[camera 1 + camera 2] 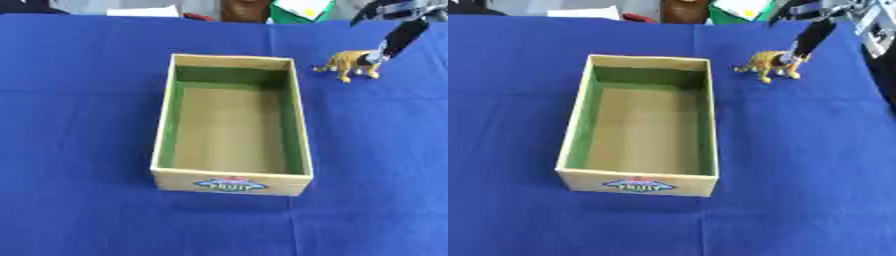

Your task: Pick up objects on the table and place them in the box.

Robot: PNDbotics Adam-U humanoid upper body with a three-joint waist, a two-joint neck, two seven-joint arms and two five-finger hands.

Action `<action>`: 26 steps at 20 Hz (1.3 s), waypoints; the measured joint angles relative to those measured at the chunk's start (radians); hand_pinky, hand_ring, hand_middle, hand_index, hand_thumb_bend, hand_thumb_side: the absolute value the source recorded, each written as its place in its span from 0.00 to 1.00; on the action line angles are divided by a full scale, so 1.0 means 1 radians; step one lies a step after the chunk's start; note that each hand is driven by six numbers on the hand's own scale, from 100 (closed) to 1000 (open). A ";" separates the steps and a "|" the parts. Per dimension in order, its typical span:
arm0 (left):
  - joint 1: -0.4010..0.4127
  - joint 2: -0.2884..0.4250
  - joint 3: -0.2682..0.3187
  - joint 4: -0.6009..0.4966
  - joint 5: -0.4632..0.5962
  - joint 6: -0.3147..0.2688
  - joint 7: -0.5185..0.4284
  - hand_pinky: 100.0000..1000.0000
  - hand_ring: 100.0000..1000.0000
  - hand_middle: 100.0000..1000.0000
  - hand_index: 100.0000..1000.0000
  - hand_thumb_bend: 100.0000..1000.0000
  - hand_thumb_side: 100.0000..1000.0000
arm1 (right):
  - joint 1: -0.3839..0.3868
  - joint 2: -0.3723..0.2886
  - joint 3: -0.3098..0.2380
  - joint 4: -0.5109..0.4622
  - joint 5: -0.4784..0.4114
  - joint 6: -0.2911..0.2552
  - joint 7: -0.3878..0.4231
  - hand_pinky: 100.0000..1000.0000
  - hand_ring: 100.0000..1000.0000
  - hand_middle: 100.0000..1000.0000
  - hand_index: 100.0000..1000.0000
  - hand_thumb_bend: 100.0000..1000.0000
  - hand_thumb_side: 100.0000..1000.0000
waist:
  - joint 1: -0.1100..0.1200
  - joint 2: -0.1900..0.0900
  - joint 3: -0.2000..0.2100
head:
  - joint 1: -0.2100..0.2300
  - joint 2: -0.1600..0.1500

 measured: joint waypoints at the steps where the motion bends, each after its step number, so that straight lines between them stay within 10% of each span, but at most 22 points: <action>1: -0.001 0.000 0.000 0.000 0.000 0.000 0.000 0.45 0.49 0.52 0.70 0.00 0.46 | 0.000 0.000 0.002 0.002 0.001 0.000 0.000 1.00 1.00 1.00 1.00 0.31 0.45 | 0.000 0.000 0.000 | -0.001 0.000; 9: -0.005 0.000 -0.005 0.000 0.003 0.000 -0.004 0.45 0.49 0.51 0.70 0.00 0.46 | 0.009 0.005 0.008 0.046 0.064 -0.019 -0.019 0.98 1.00 0.97 1.00 0.00 0.47 | 0.001 0.007 0.013 | -0.010 0.000; 26: -0.005 -0.001 -0.005 0.000 -0.001 -0.002 -0.028 0.45 0.49 0.51 0.70 0.00 0.45 | 0.015 0.036 0.014 0.123 0.097 -0.033 -0.033 0.95 0.93 0.80 1.00 0.00 0.48 | 0.003 0.011 0.012 | -0.010 0.000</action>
